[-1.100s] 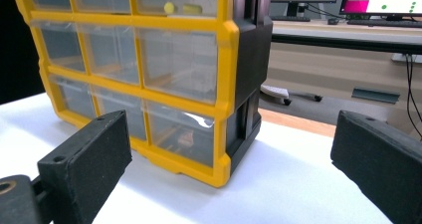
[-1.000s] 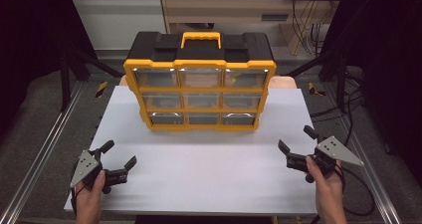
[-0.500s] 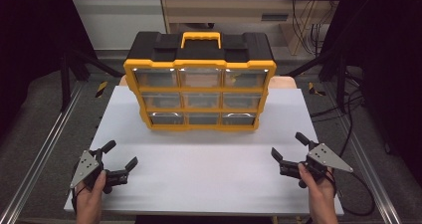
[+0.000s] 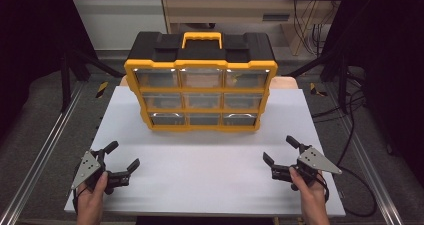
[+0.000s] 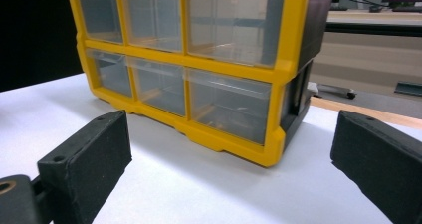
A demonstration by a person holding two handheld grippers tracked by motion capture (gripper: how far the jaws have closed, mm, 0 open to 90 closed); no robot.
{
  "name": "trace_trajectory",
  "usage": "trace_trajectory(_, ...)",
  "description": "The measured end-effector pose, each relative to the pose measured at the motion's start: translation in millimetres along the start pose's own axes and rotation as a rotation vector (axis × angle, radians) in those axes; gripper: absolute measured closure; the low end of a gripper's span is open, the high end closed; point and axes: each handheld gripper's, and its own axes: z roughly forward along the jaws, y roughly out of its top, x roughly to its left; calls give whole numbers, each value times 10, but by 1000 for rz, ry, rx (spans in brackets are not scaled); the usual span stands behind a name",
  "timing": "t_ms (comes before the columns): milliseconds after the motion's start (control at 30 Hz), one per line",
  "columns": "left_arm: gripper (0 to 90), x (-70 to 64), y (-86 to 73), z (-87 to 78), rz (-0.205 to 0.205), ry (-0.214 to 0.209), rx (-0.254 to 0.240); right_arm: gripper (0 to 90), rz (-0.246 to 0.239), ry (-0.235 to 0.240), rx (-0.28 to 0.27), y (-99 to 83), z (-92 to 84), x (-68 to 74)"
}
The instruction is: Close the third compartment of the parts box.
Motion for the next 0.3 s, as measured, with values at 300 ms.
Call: trace_trajectory(300,5,-39,4,30,10,-22,-1,31,-25,23,44,-135,115,39)
